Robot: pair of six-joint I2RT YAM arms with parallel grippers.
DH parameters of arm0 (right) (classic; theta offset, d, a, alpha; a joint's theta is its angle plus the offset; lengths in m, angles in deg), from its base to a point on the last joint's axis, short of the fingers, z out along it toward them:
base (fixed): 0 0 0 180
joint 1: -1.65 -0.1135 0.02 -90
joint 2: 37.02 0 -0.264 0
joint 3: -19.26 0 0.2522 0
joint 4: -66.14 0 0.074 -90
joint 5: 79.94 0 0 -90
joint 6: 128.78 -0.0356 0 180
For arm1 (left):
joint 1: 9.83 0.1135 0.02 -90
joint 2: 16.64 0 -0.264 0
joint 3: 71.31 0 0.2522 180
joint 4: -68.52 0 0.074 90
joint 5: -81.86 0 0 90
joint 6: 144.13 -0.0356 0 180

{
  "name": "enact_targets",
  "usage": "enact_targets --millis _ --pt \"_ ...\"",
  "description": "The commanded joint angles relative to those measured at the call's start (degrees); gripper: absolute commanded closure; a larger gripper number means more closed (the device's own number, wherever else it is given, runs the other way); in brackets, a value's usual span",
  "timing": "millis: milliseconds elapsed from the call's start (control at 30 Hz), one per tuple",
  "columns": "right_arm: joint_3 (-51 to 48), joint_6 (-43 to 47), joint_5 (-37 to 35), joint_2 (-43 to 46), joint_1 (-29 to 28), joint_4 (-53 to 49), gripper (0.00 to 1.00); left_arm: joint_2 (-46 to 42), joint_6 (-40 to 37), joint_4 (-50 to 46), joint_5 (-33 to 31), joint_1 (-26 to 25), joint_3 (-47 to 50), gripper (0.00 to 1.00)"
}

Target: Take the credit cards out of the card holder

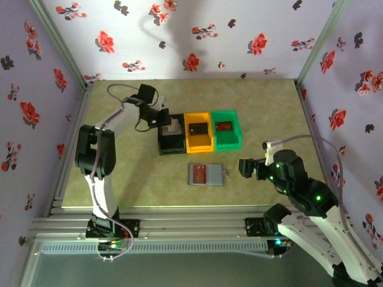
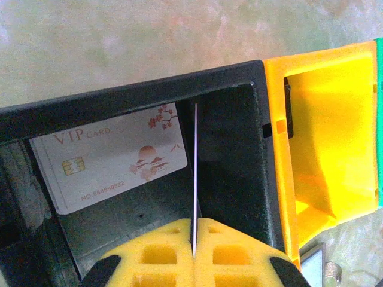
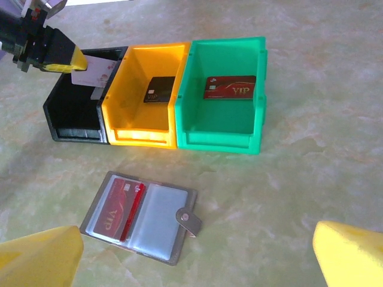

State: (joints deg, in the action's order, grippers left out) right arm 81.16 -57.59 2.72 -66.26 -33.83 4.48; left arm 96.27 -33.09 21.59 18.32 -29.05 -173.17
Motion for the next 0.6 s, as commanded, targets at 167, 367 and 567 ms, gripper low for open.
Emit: enact_targets --millis 167,367,567 --pt "-0.5 1.36 0.25 0.32 0.33 1.3 0.01 3.3 -2.92 -5.14 2.72 0.41 -4.72 1.0" --pt "-0.59 1.41 0.34 0.2 0.33 1.36 0.01 5.11 -3.28 -6.94 2.56 0.34 -6.68 1.0" --pt "-0.64 1.49 0.39 0.14 0.33 1.42 0.01 6.52 -3.63 -8.1 1.95 0.39 -8.11 1.0"
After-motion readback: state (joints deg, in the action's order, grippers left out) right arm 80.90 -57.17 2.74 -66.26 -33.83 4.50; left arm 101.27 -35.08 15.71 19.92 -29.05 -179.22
